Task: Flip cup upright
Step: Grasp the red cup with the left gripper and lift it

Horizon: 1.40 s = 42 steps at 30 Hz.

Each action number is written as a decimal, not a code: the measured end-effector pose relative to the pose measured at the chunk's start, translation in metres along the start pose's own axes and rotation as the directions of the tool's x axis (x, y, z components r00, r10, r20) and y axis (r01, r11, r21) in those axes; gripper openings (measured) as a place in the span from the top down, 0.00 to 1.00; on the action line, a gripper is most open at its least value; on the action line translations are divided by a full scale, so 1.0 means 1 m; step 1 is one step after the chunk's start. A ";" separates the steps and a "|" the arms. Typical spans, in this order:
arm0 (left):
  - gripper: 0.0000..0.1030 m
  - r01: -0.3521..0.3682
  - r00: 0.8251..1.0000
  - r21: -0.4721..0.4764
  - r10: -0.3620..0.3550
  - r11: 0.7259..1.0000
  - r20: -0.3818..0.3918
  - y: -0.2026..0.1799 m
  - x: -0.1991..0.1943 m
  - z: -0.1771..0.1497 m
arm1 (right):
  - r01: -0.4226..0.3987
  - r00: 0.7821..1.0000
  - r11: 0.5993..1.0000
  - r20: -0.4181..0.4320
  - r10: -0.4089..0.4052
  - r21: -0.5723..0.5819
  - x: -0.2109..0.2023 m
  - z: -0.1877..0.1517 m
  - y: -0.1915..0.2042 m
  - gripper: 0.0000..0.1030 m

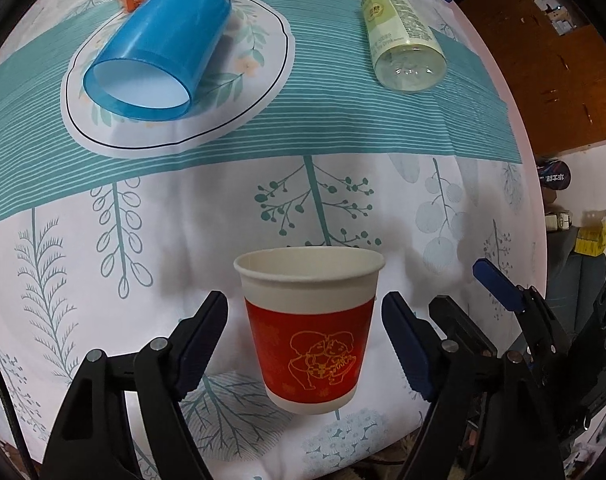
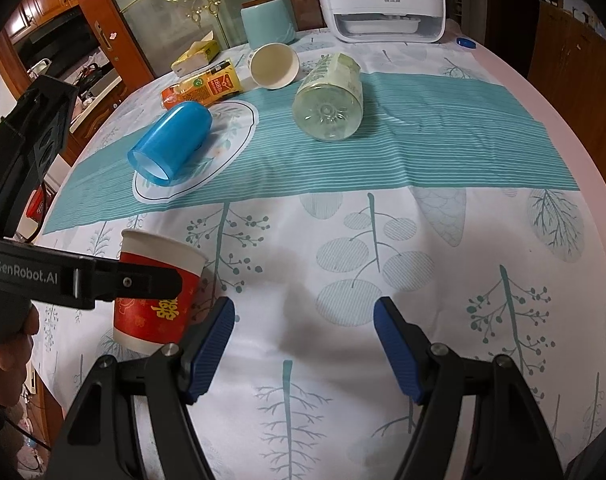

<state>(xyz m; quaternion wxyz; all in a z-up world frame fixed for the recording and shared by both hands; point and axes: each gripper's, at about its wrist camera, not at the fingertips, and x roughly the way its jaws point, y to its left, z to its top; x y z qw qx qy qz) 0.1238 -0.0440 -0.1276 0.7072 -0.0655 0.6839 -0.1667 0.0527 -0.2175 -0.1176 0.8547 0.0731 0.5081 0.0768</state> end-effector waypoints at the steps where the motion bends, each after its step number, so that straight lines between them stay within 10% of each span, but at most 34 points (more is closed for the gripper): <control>1: 0.34 0.001 1.000 0.000 -0.001 1.000 -0.005 0.000 0.001 0.001 | 0.000 1.000 1.000 0.001 0.000 0.001 0.000 0.000 0.000 0.30; 12: 0.41 0.015 0.999 -0.013 -0.016 1.000 -0.041 0.003 0.013 0.002 | -0.005 1.000 1.000 0.002 0.005 0.000 0.000 0.000 0.000 0.30; 23: 0.42 -0.062 0.982 0.073 0.048 0.995 0.183 -0.009 -0.029 -0.006 | -0.018 1.000 1.000 0.010 0.018 -0.007 -0.005 -0.001 0.004 0.29; 30: 0.41 -0.169 0.907 0.088 0.120 0.982 0.404 -0.010 -0.033 -0.007 | -0.021 1.000 1.000 0.017 0.021 -0.015 -0.006 -0.001 0.006 0.29; 42: 0.41 -0.148 0.787 0.061 0.080 0.987 0.612 0.001 -0.024 -0.011 | -0.027 0.999 0.999 0.017 0.028 -0.028 -0.005 0.000 0.009 0.29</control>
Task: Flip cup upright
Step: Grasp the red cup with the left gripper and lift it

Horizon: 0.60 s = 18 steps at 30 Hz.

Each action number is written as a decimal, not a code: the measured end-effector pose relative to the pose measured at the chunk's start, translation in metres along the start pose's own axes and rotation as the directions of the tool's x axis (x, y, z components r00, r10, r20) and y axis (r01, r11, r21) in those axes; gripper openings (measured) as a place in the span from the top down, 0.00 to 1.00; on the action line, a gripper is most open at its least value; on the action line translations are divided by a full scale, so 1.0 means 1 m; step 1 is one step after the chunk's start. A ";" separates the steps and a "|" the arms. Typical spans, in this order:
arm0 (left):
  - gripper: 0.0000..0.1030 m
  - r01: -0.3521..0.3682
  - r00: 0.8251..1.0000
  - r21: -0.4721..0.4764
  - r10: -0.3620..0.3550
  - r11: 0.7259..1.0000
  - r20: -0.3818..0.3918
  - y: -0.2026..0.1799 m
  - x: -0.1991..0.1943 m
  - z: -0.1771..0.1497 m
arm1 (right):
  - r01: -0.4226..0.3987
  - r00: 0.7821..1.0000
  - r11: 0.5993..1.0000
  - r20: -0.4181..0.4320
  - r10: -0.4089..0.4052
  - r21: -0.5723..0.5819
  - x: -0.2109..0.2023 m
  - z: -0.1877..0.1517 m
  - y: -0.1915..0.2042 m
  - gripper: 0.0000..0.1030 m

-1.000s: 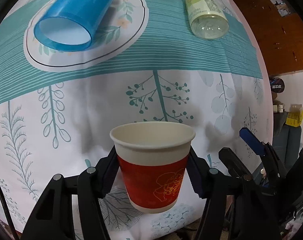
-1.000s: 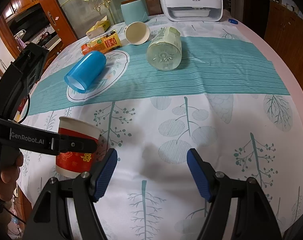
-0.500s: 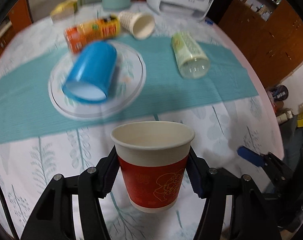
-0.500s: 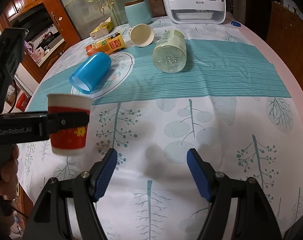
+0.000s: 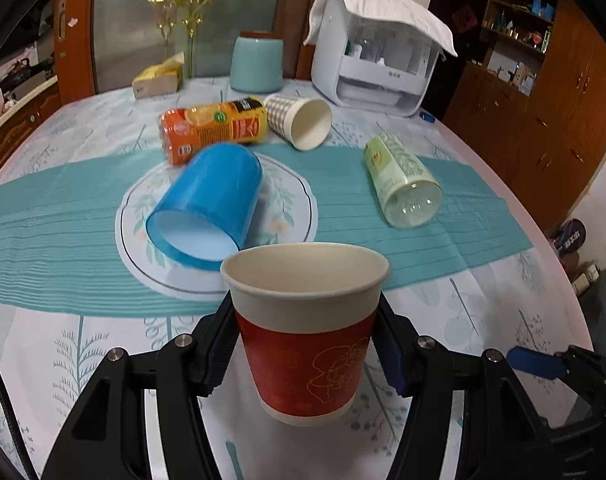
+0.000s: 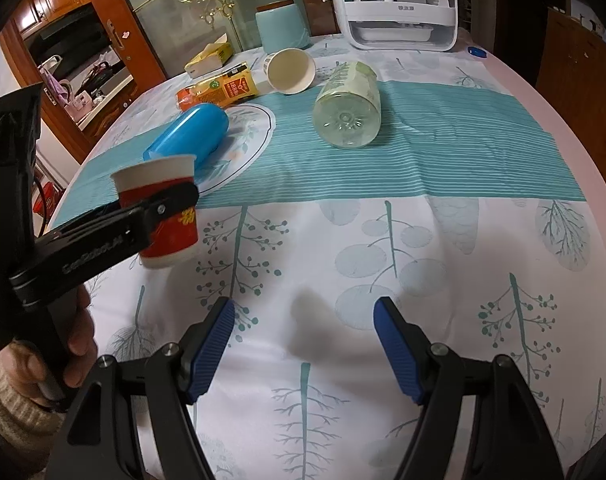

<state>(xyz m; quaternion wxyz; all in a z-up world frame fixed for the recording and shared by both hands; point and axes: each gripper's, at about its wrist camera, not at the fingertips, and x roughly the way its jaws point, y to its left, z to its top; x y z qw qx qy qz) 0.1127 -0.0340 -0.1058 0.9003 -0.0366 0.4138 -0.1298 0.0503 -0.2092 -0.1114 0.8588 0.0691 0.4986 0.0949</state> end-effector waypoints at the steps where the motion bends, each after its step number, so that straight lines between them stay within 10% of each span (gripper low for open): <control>1: 0.41 0.002 1.000 0.002 -0.002 1.000 0.011 0.000 0.000 0.000 | -0.002 1.000 1.000 0.001 0.002 -0.001 0.000 0.000 0.001 0.29; 18: 0.39 -0.004 0.997 0.040 0.001 0.999 0.077 -0.006 -0.003 -0.021 | -0.010 1.000 1.000 0.011 0.010 -0.007 -0.002 -0.001 0.001 0.29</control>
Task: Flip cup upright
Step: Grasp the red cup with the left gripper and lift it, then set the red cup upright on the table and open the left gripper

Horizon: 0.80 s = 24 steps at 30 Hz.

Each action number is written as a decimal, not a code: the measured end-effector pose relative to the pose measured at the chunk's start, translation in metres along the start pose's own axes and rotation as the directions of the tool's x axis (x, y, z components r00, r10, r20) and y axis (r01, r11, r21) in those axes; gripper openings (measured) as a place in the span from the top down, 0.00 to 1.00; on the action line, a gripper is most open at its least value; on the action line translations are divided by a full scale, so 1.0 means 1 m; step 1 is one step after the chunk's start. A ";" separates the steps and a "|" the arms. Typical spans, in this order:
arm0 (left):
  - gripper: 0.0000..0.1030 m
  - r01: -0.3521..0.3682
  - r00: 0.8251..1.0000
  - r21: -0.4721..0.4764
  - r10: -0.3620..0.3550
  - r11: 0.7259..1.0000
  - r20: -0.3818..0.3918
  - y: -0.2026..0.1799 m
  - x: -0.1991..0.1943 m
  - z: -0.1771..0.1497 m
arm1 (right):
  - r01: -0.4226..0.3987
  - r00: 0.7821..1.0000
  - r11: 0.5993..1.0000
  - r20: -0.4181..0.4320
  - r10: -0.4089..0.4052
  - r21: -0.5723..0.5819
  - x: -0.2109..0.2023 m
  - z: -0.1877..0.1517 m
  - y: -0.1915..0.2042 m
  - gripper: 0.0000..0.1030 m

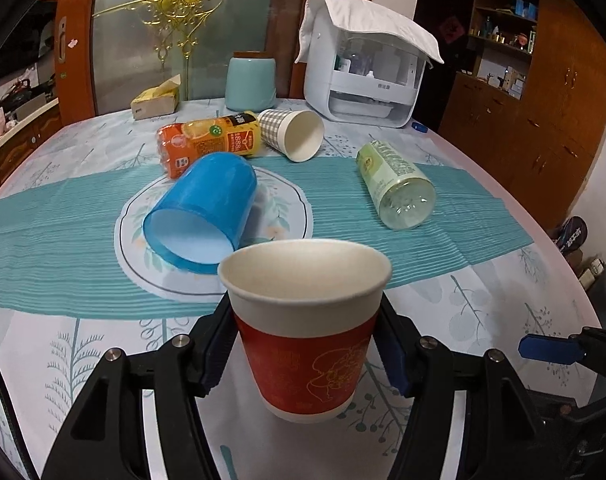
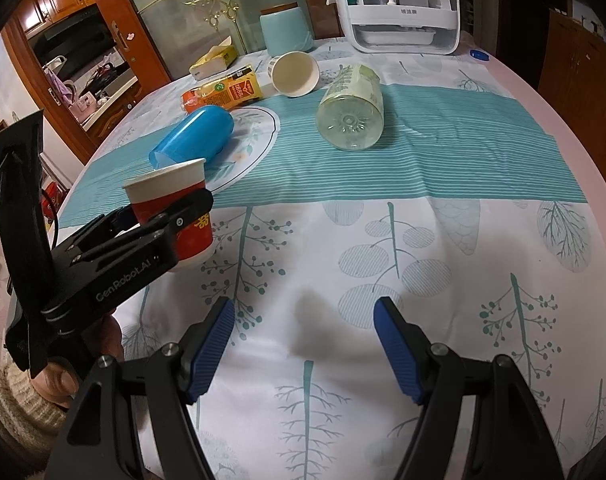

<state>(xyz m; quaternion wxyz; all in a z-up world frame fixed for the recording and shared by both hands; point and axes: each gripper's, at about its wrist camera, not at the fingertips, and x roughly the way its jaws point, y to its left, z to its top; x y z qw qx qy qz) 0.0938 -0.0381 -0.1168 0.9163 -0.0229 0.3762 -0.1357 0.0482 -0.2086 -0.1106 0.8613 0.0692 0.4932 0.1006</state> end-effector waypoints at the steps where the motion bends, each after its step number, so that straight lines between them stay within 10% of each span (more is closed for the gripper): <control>1: 0.39 -0.001 1.000 -0.004 0.001 1.000 -0.005 0.001 0.000 -0.001 | -0.001 1.000 1.000 0.000 0.001 0.000 0.000 0.000 0.000 0.29; 24: 0.19 -0.030 0.996 0.002 0.030 1.000 -0.081 -0.001 -0.029 -0.017 | 0.002 1.000 0.999 0.003 -0.002 -0.037 -0.005 -0.005 0.014 0.29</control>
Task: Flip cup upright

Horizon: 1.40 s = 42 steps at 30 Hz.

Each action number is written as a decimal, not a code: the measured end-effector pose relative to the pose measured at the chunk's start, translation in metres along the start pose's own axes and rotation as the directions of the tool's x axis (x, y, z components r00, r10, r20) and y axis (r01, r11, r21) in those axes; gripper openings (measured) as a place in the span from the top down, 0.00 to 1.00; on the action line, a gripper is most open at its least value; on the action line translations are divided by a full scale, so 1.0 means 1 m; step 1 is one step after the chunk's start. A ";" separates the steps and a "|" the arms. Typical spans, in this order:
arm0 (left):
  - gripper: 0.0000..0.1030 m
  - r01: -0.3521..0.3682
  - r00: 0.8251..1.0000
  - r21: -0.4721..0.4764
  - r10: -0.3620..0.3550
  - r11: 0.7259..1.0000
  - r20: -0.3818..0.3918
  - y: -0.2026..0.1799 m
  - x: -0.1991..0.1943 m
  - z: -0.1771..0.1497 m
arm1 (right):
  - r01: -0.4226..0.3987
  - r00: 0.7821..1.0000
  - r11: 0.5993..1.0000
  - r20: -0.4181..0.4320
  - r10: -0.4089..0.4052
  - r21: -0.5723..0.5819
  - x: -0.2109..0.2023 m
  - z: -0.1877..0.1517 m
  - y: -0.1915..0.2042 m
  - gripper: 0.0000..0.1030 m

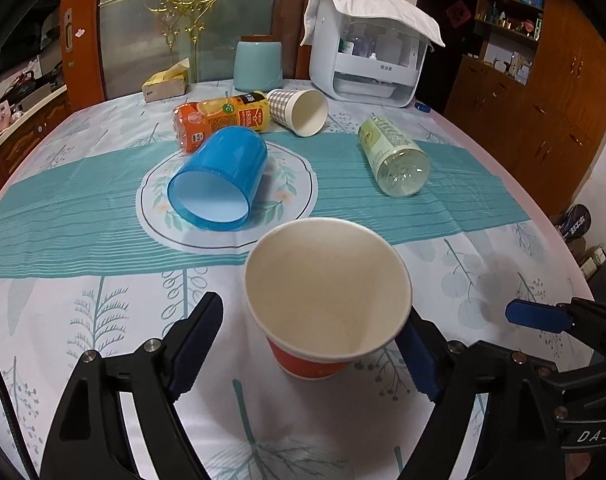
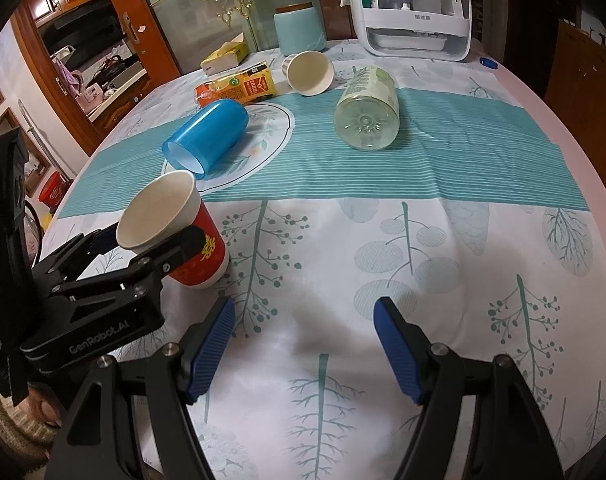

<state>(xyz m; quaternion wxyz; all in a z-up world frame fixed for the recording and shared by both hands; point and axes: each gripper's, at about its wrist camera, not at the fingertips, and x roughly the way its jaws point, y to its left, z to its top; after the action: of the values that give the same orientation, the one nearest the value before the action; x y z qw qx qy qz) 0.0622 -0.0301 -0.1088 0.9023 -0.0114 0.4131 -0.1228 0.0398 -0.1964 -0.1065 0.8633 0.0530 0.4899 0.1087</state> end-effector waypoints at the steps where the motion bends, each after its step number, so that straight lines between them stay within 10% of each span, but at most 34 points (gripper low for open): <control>1: 0.18 -0.001 1.000 0.001 0.001 1.000 -0.001 0.000 -0.001 -0.001 | 0.000 1.000 1.000 0.000 0.000 -0.001 -0.001 -0.001 0.001 0.29; 42: 0.02 -0.180 0.982 -0.151 0.168 0.972 -0.091 0.016 -0.104 -0.035 | -0.018 0.991 0.998 0.131 0.027 -0.067 -0.062 -0.033 0.046 0.27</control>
<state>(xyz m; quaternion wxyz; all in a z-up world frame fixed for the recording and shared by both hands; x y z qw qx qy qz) -0.0263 0.0123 -0.0568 0.8891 -0.0419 0.4556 -0.0104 -0.0248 -0.1675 -0.0628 0.8937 0.0373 0.4276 0.1308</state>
